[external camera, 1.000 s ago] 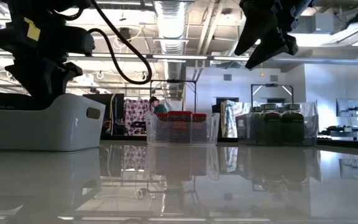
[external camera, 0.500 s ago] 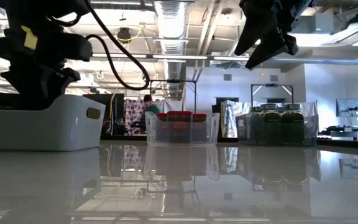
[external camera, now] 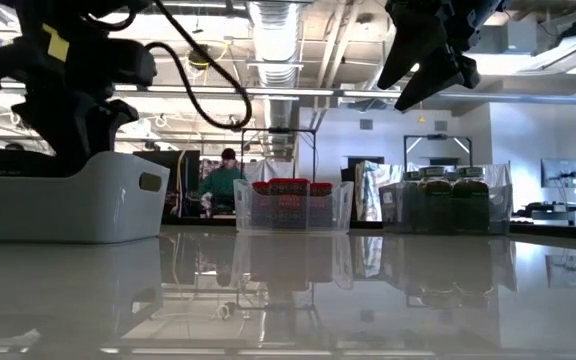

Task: Sort spices by type
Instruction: Put the black seasoning bottle into the gray bin

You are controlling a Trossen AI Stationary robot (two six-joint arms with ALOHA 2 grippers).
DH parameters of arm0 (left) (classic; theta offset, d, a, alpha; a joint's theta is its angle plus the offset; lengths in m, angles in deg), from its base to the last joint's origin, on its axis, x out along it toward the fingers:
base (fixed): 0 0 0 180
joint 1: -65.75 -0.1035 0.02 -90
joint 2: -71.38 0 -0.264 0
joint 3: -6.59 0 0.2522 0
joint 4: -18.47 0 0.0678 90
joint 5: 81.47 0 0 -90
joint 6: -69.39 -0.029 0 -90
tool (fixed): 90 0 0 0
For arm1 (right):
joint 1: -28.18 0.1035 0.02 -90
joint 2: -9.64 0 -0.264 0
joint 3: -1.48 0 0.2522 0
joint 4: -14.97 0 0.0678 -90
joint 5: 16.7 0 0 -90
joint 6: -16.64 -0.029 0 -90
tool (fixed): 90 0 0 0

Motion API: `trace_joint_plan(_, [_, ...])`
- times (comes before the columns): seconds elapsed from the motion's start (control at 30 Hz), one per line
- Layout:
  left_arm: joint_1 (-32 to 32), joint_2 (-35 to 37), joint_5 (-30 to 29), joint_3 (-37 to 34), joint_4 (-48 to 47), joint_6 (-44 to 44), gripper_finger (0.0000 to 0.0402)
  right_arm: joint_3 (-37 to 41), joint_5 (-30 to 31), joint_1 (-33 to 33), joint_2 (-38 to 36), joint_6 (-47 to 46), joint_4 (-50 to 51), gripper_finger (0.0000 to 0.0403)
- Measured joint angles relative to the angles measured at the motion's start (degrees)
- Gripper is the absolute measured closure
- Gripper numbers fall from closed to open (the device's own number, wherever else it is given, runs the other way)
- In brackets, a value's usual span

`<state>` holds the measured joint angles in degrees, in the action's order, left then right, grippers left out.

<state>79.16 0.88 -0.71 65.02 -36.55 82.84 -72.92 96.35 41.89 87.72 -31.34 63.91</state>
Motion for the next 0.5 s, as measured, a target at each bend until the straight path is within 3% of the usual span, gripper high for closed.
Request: trace_joint_plan(0.5, [0.00,0.00,-2.18,4.25,-6.07,-0.76,0.0232,0.00,-0.02,0.00,-0.02,0.06,0.02,0.0148])
